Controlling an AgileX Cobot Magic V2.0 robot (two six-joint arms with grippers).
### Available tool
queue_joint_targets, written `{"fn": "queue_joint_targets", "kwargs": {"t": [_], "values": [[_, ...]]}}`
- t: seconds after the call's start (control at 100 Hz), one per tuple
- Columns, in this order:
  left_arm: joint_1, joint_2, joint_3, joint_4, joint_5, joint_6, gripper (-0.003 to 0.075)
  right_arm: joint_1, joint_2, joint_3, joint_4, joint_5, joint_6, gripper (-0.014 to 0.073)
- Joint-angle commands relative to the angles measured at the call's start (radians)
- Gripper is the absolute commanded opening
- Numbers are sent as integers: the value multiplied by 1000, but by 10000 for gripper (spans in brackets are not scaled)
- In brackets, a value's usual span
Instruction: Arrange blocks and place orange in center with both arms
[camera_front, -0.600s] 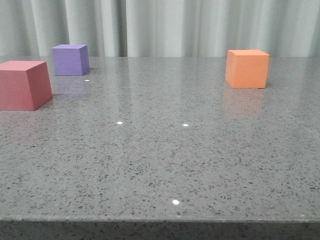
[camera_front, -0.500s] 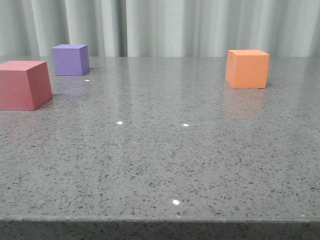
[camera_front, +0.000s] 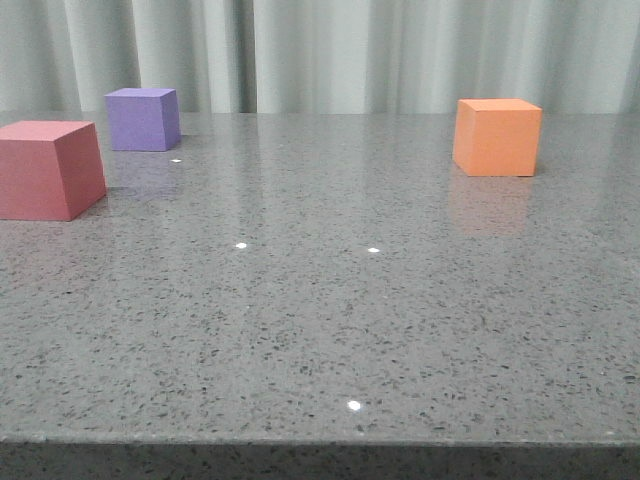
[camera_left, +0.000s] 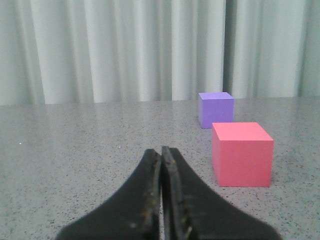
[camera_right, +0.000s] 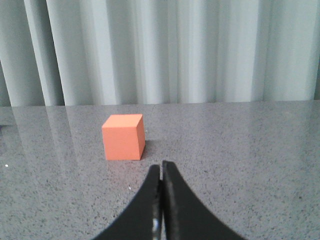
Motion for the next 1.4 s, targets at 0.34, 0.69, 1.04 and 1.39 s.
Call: {"fn": "queue_joint_targets", "kwargs": {"t": [0.34, 0.69, 1.04, 1.39], "values": [[1, -31, 41, 0, -74, 0, -19, -6, 410, -529, 74, 400, -8, -67], [1, -31, 41, 0, -74, 0, -19, -6, 689, -691, 118, 582, -8, -67], [1, -31, 41, 0, -74, 0, -19, -6, 766, -691, 140, 675, -8, -15], [1, -31, 41, 0, -74, 0, -19, -6, 766, -691, 137, 729, -8, 641]]}}
